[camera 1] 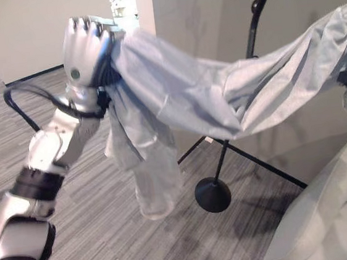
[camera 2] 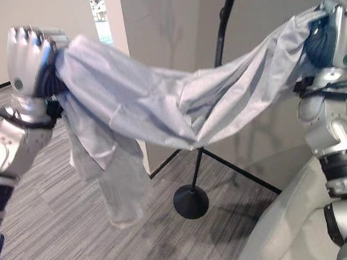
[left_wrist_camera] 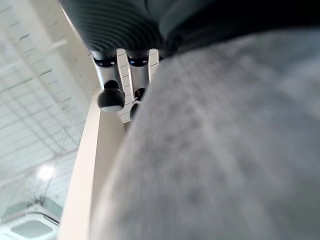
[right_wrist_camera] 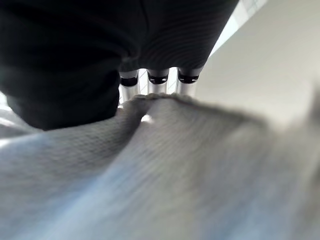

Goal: Hang the clothes on the sofa on the clothes rack.

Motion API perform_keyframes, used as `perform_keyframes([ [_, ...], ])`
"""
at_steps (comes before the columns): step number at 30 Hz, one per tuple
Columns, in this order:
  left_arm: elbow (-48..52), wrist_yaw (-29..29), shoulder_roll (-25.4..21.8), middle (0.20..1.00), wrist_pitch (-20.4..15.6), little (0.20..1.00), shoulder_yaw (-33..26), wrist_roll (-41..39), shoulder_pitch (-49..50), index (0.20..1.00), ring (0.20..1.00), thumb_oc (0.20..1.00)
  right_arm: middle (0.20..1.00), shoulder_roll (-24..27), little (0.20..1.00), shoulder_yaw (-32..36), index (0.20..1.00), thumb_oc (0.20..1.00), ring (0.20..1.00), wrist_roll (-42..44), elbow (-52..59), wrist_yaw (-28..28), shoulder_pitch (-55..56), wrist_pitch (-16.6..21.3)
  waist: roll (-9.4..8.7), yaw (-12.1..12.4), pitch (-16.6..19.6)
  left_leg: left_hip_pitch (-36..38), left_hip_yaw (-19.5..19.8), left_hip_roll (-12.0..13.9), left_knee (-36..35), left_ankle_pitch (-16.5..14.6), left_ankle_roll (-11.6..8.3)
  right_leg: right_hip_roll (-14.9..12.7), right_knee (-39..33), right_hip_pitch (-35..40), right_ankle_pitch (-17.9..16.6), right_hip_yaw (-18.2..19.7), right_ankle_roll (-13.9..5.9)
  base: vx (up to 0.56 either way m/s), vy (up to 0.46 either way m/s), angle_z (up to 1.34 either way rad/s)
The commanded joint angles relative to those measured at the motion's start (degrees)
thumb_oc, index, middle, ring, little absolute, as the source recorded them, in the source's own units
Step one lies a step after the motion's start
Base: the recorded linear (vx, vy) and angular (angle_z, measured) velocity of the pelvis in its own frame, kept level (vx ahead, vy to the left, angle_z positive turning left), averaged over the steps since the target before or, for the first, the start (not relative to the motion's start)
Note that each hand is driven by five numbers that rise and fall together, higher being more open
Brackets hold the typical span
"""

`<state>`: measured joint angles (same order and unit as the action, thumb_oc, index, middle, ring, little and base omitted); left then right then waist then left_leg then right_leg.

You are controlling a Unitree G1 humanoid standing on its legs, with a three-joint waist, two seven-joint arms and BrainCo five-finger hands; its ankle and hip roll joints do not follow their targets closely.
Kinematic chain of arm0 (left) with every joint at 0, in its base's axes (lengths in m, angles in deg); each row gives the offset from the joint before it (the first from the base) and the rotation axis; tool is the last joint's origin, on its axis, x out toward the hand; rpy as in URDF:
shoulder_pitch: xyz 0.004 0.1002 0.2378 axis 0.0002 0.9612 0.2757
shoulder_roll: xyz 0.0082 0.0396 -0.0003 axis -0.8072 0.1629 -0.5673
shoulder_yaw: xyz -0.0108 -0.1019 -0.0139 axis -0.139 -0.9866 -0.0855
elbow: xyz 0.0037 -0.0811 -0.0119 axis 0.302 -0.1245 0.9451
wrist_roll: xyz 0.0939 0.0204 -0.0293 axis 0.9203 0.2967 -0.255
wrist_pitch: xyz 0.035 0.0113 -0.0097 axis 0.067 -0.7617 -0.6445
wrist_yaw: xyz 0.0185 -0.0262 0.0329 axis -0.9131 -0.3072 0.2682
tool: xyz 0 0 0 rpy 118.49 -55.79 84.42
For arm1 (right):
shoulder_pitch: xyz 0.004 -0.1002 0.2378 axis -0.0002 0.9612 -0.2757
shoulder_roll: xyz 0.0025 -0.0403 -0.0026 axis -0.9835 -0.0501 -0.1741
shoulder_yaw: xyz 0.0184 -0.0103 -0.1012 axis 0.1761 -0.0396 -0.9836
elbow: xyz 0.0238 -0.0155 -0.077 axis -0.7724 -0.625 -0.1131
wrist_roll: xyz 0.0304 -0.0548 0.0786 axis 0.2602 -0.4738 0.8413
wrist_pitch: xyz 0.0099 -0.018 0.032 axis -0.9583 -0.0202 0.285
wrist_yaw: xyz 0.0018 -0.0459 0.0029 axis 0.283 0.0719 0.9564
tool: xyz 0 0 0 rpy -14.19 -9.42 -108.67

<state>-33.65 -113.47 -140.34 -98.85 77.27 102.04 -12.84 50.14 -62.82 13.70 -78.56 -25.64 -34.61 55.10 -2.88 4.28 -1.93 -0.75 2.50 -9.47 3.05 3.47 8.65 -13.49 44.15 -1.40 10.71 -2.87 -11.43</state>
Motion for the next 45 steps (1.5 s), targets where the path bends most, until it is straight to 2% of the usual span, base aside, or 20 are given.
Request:
perform_keyframes([
  [1, -0.19, -2.81, 0.04, 0.2, 3.24, 0.2, -6.1, -0.99, -1.87, 0.2, 0.2, 0.2, 0.2, 5.4, 0.2, -1.46, 0.2, 0.2, 0.2, 3.56, -2.59, -2.34, -6.15, -2.01, 1.82, 1.1, 2.1, 1.16, -0.32, 6.26, -0.58, -4.59, -4.18, 0.88, -9.52, -1.55, -14.83, -5.4, 2.88, 0.25, -0.012, -0.01],
  [4, -2.41, -2.6, 0.32, 0.2, 3.64, 0.2, -4.05, -2.38, -6.55, 0.2, 0.2, 0.2, 0.2, 7.74, 0.2, -4.87, 0.2, 0.2, 0.2, 5.75, -6.61, -1.94, -10.42, -1.62, 2.13, -0.15, 1.9, 3.35, 1.25, 6.59, -2.17, -5.14, -4.98, 0.95, -15.17, -3.92, -12.44, -6.91, 3.63, 0.21, -0.102, 0.11],
  [5, -4.6, -3.33, 0.07, 0.2, 4.47, 0.2, -1.79, -2.95, -10.23, 0.2, 0.2, 0.2, 0.2, 9.57, 0.2, -7.53, 0.2, 0.2, 0.2, 6.97, -9.34, -2.06, -12.58, -1.47, 1.54, -1.51, 1.27, 4.56, 2.43, 6.29, -2.29, -5.93, -5.89, 1.18, -24.52, -5.6, -12.25, -6.51, 3.2, 0.16, -0.139, 0.28],
  [6, -5.16, -3.52, 0.14, 0.2, 4.53, 0.2, -1.27, -3.09, -11.0, 0.2, 0.2, 0.2, 0.2, 9.63, 0.2, -8.01, 0.2, 0.2, 0.2, 7.22, -9.92, -2.13, -13.3, -1.33, 1.71, -1.58, 1.24, 4.64, 2.6, 6.54, -2.38, -6.07, -5.97, 1.49, -25.69, -4.92, -12.49, -6.82, 3.19, 0.22, -0.194, 0.18],
  [8, -6.01, -4.01, -0.92, 0.2, 6.15, 0.2, 0.53, -1.62, -13.15, 0.2, 0.2, 0.2, 0.2, 12.24, 0.2, -10.34, 0.2, 0.2, 0.2, 7.1, -10.96, -1.59, -14.75, -1.37, 1.26, -2.97, 0.6, 6.45, 2.58, 7.28, -3.1, -7.6, -6.9, 1.68, -34.99, -4.4, -14.41, -6.72, 1.83, 0.22, -0.157, 0.25],
  [9, -7.9, -3.15, -1.15, 0.2, 5.5, 0.2, 1.66, -2.06, -14.04, 0.2, 0.2, 0.2, 0.2, 12.27, 0.2, -11.5, 0.2, 0.2, 0.2, 7.46, -13.86, -0.28, -13.53, -1.3, 0.81, -3.55, 1.59, 7.0, 2.53, 7.8, -3.3, -8.32, -7.44, 1.99, -39.21, -1.48, -14.18, -6.59, 1.51, 0.26, -0.191, 0.31],
  [12, -16.44, -2.02, -1.02, 0.2, 5.99, 0.2, 8.86, -4.26, -20.15, 0.2, 0.2, 0.2, 0.2, 10.48, 0.2, -18.18, 0.2, 0.2, 0.2, 10.28, -21.51, 2.24, -17.54, 0.33, -0.25, -3.27, 3.64, 8.05, 2.23, 9.29, -3.0, -9.27, -8.66, 3.62, -42.11, 1.22, -14.44, -7.06, 1.79, 0.25, -0.186, 0.2],
  [15, -25.27, -0.2, 0.39, 0.2, 6.76, 0.2, 14.88, -6.35, -24.56, 0.2, 0.2, 0.2, 0.2, 8.33, 0.2, -23.99, 0.2, 0.2, 0.2, 12.52, -26.96, 5.1, -20.61, 2.63, -0.31, -3.55, 3.9, 7.72, 2.91, 10.73, -1.79, -9.8, -9.79, 5.33, -44.66, 2.83, -14.52, -7.38, 2.42, 0.16, -0.195, 0.05],
  [17, -42.73, 2.99, 4.88, 0.2, 7.53, 0.2, 21.53, -10.2, -28.95, 0.2, 0.2, 0.2, 0.2, 3.26, 0.2, -30.49, 0.2, 0.2, 0.2, 14.03, -34.36, 9.25, -22.75, 4.94, -0.02, -4.08, 3.82, 8.34, 3.47, 12.99, -1.77, -9.46, -11.3, 7.74, -46.37, 3.98, -13.47, -7.82, 3.57, 0.15, -0.2, -0.06],
  [19, -48.24, 3.98, 6.6, 0.2, 7.61, 0.2, 21.98, -11.85, -28.47, 0.2, 0.2, 0.2, 0.2, 1.57, 0.2, -31.49, 0.2, 0.2, 0.2, 14.29, -36.55, 10.07, -22.38, 5.35, -0.04, -4.17, 3.8, 8.47, 3.66, 13.62, -1.81, -9.35, -11.74, 8.37, -46.68, 4.27, -13.03, -7.81, 3.95, 0.08, -0.096, -0.09],
  [25, -53.19, 5.01, 9.35, 0.2, 7.52, 0.2, 15.33, -15.79, -19.7, 0.2, 0.2, 0.2, 0.2, -4.58, 0.2, -27.59, 0.2, 0.2, 0.2, 15.81, -34.57, 11.28, -15.4, 6.35, -0.01, -4.11, 3.39, 8.93, 3.58, 14.52, -1.43, -9.11, -12.35, 9.41, -47.3, 4.8, -12.38, -7.59, 4.8, 0.04, -0.047, 0.0],
  [27, -50.58, 3.83, 14.18, 0.2, 6.85, 0.2, 5.02, -23.47, -8.38, 0.2, 0.2, 0.2, 0.2, -11.62, 0.2, -22.38, 0.2, 0.2, 0.2, 16.07, -28.05, 10.9, -6.58, 6.22, -0.09, -4.18, 3.03, 9.69, 3.3, 15.11, -1.47, -9.03, -12.51, 10.08, -47.57, 5.33, -11.83, -7.07, 5.54, 0.06, -0.042, 0.04],
  [29, -50.37, 3.82, 14.18, 0.2, 6.89, 0.2, 4.89, -23.47, -7.97, 0.2, 0.2, 0.2, 0.2, -11.61, 0.2, -22.41, 0.2, 0.2, 0.2, 16.0, -27.82, 10.89, -6.27, 6.11, 0.01, -4.17, 3.22, 9.81, 3.25, 15.17, -1.54, -9.06, -12.52, 10.14, -47.6, 5.41, -11.81, -7.03, 5.55, 0.03, -0.015, -0.04],
  [30, -48.47, 3.56, 16.72, 0.2, 5.93, 0.2, 1.76, -27.29, -4.66, 0.2, 0.2, 0.2, 0.2, -13.66, 0.2, -21.75, 0.2, 0.2, 0.2, 15.56, -26.19, 10.88, -3.9, 5.93, -0.02, -4.19, 3.08, 10.12, 3.14, 15.35, -1.73, -9.03, -12.59, 10.27, -47.74, 5.71, -11.63, -7.06, 5.72, 0.04, -0.026, -0.04],
  [31, -45.07, 3.61, 21.38, 0.2, 3.22, 0.2, -3.53, -35.61, 0.26, 0.2, 0.2, 0.2, 0.2, -17.74, 0.2, -19.24, 0.2, 0.2, 0.2, 16.37, -24.41, 10.87, -0.42, 5.9, -0.12, -4.2, 2.83, 10.42, 3.16, 15.5, -1.99, -8.85, -12.59, 10.38, -47.75, 5.81, -11.47, -7.05, 6.01, 0.05, -0.03, 0.05],
  [33, -39.3, 4.23, 26.79, 0.2, 0.57, 0.2, -8.07, -44.49, 5.97, 0.2, 0.2, 0.2, 0.2, -21.95, 0.2, -18.33, 0.2, 0.2, 0.2, 16.8, -22.94, 11.11, 3.61, 5.77, -0.07, -4.16, 2.81, 10.78, 3.32, 15.7, -2.4, -8.6, -12.62, 10.55, -47.73, 6.07, -11.25, -7.14, 6.29, 0.04, -0.017, 0.04],
  [37, -31.73, 4.09, 33.21, 0.2, -2.94, 0.2, -10.36, -50.74, 13.06, 0.2, 0.2, 0.2, 0.2, -28.99, 0.2, -17.08, 0.2, 0.2, 0.2, 19.09, -20.82, 11.92, 9.1, 7.03, -0.29, -4.07, 2.52, 10.83, 3.38, 15.94, -2.8, -8.1, -12.64, 10.59, -47.71, 6.09, -11.22, -7.17, 6.62, 0.0, 0.0, 0.0],
  [41, -31.7, 4.09, 33.21, 0.2, -2.93, 0.2, -10.36, -50.73, 13.1, 0.2, 0.2, 0.2, 0.2, -28.99, 0.2, -17.09, 0.2, 0.2, 0.2, 19.09, -20.81, 11.91, 9.13, 7.02, -0.29, -4.08, 2.56, 10.83, 3.37, 15.95, -2.81, -8.1, -12.64, 10.59, -47.72, 6.08, -11.22, -7.17, 6.62, 0.01, 0.001, 0.01],
  [42, -24.94, 7.24, 38.08, 1.0, -7.0, 1.0, -10.08, -56.28, 20.58, 1.0, 1.0, 1.0, 0.2, -37.13, 0.2, -20.99, 0.2, 0.2, 0.2, 18.96, -17.81, 14.74, 15.64, 9.41, -0.37, -3.96, 2.18, 10.69, 3.75, 16.2, -3.73, -7.06, -12.75, 10.43, -47.78, 5.78, -11.49, -7.29, 6.77, 0.05, 0.012, 0.05],
  [45, -21.99, 9.62, 38.16, 1.0, -7.36, 1.0, -9.14, -54.72, 26.76, 1.0, 1.0, 1.0, 0.2, -39.48, 0.2, -24.16, 0.2, 0.2, 0.2, 17.22, -17.59, 17.34, 19.53, 10.63, -0.2, -3.5, 1.7, 10.03, 4.05, 16.24, -3.95, -6.37, -12.86, 10.09, -47.75, 5.43, -11.78, -7.69, 6.66, 0.02, 0.023, 0.07],
])
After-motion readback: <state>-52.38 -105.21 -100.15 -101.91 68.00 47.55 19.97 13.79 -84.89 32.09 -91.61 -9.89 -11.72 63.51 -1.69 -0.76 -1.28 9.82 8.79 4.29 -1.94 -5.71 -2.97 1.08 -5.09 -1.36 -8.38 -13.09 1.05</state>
